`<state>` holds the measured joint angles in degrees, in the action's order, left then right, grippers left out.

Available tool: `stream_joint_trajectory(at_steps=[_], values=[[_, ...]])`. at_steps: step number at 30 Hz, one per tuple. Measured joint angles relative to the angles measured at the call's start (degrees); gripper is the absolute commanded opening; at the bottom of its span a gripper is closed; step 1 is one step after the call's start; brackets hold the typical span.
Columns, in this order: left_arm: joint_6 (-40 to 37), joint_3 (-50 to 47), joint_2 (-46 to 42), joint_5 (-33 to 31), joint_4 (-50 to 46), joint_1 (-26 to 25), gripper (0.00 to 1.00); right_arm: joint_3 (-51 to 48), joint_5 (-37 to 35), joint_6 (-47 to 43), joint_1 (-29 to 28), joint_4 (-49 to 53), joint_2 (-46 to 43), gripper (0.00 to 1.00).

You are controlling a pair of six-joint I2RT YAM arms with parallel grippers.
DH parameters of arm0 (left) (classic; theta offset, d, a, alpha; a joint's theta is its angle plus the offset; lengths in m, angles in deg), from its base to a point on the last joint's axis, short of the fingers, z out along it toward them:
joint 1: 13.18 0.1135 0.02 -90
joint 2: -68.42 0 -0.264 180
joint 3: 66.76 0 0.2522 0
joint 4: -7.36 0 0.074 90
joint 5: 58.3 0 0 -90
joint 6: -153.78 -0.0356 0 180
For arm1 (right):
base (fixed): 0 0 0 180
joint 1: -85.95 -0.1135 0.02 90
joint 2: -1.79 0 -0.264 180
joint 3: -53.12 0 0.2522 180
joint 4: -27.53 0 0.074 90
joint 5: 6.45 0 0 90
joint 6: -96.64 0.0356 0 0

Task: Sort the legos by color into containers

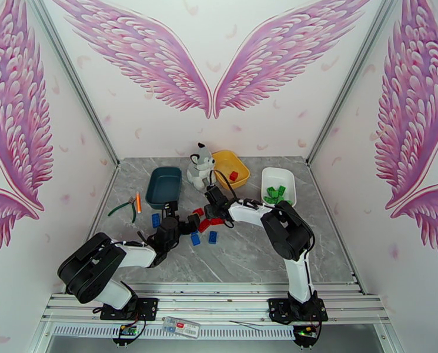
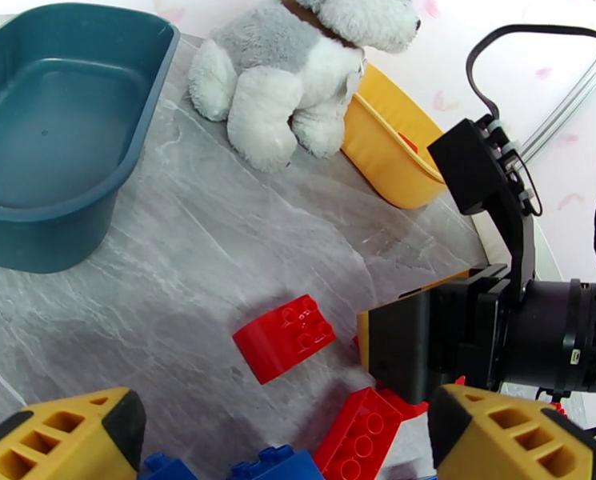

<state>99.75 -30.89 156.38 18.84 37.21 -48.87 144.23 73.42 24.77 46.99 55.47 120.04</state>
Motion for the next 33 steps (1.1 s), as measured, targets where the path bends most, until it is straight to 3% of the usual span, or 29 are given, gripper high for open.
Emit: stream_joint_trajectory(at_steps=[8, 17, 26, 33], values=[[-0.2, 0.2, 0.3, 0.0, 0.0, -1.2, 0.99, -1.7, -0.1, 0.6, 0.0, -1.4, -1.0, 0.31], [-1.4, 9.0, 3.7, 1.3, -1.6, -3.5, 0.99, -5.4, 1.2, 2.7, 1.8, -2.5, -7.8, 0.22], [-4.8, 22.4, 7.4, 4.8, -7.3, -3.9, 0.99, -4.8, 7.2, 7.7, 11.1, -5.8, -10.3, 0.19], [-8.2, 34.5, 12.0, 5.5, -15.2, -4.0, 0.99, 1.6, 15.1, 14.3, 19.6, -9.9, -5.7, 0.19]])
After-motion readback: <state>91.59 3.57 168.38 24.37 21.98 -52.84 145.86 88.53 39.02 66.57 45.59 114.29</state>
